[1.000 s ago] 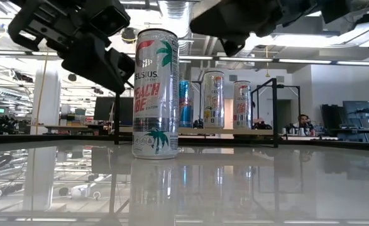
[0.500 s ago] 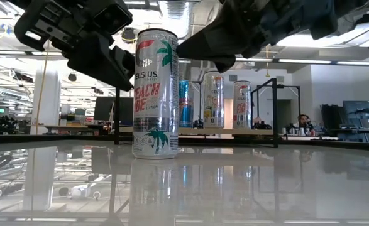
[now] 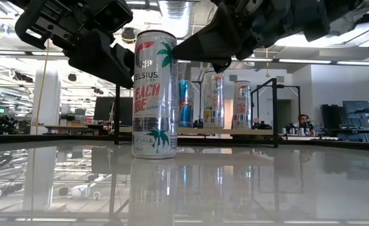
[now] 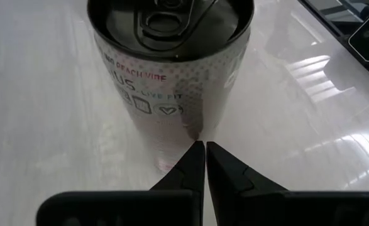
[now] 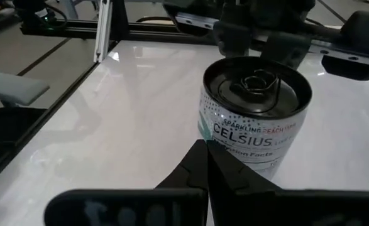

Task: Place canned beverage on shelf
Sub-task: Put the white-pink soda can on the shelf aligned with the other white-pink soda can on the shelf

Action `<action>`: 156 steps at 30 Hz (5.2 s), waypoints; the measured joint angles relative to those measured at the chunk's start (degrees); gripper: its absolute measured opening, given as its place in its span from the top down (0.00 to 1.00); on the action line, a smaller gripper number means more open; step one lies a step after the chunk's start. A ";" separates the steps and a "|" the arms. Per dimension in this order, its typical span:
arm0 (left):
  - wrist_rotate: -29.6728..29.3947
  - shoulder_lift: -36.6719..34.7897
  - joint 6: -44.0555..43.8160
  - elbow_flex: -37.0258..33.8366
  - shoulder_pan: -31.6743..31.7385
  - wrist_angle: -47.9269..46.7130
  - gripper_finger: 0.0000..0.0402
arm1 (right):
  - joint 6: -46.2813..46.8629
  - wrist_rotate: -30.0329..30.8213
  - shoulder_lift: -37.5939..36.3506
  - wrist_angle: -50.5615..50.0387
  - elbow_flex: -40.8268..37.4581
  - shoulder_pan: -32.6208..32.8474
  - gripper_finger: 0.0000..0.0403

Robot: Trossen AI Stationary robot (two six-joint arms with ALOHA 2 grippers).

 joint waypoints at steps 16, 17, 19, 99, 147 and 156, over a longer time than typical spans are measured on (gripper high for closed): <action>0.13 0.00 0.00 0.00 0.00 -0.13 1.00 | -1.54 3.01 0.00 -1.65 0.00 -2.15 0.95; 0.13 0.00 0.00 0.00 0.00 -0.13 1.00 | -1.85 3.39 0.00 -1.68 0.00 -2.15 0.95; 0.13 0.00 0.00 0.00 0.00 -0.15 1.00 | -2.43 3.41 0.00 -1.69 0.00 -2.15 0.95; -9.18 -42.49 1.33 -11.63 0.00 -9.84 1.00 | -2.37 -2.89 3.72 -33.13 23.87 -4.62 0.03; -8.96 -42.49 1.31 -11.61 0.00 -10.71 1.00 | -5.34 -1.29 6.93 -29.78 24.20 -5.09 0.09; -8.96 -42.49 1.31 -11.61 0.00 -10.74 1.00 | -5.83 -1.25 6.93 -29.93 24.20 -5.48 0.26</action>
